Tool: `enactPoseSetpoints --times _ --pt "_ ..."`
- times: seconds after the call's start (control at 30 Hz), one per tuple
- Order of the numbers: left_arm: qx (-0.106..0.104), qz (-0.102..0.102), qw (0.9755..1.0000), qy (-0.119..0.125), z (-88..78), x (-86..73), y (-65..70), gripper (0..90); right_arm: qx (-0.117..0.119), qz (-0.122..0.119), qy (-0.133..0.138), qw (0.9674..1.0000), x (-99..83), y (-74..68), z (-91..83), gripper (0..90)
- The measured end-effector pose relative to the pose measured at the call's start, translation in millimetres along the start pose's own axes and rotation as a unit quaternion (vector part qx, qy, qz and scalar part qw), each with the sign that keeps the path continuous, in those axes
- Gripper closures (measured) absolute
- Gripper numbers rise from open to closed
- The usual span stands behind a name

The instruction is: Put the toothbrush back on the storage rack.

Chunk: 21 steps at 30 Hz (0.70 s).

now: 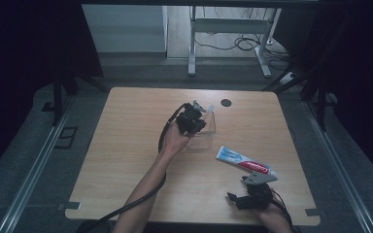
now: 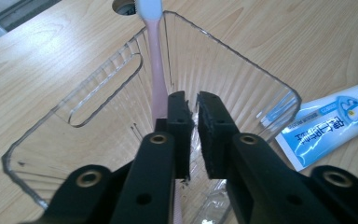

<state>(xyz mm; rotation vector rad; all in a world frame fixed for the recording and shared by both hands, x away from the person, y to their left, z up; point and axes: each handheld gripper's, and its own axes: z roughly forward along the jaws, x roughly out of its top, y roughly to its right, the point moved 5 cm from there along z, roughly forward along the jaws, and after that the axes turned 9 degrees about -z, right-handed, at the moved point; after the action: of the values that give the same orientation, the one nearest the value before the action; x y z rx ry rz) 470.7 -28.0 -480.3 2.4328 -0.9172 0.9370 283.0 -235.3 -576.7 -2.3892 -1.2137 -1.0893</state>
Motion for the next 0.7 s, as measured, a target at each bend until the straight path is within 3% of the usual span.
enactPoseSetpoints --times 0.13,0.3,0.7 --pt "0.0 -0.004 1.0 0.008 -7.7 2.5 0.5 64.0 0.0 0.0 0.0 1.0 0.0 0.1 0.0 12.4" --pt "0.0 -0.002 0.9999 0.013 -17.4 4.2 3.4 51.6 -0.001 0.0 0.0 1.0 0.0 0.1 0.0 12.4" --pt "-0.024 -0.002 0.9996 0.014 -32.4 -4.0 11.1 33.8 -0.001 0.0 0.0 1.0 0.0 0.1 0.0 12.4"
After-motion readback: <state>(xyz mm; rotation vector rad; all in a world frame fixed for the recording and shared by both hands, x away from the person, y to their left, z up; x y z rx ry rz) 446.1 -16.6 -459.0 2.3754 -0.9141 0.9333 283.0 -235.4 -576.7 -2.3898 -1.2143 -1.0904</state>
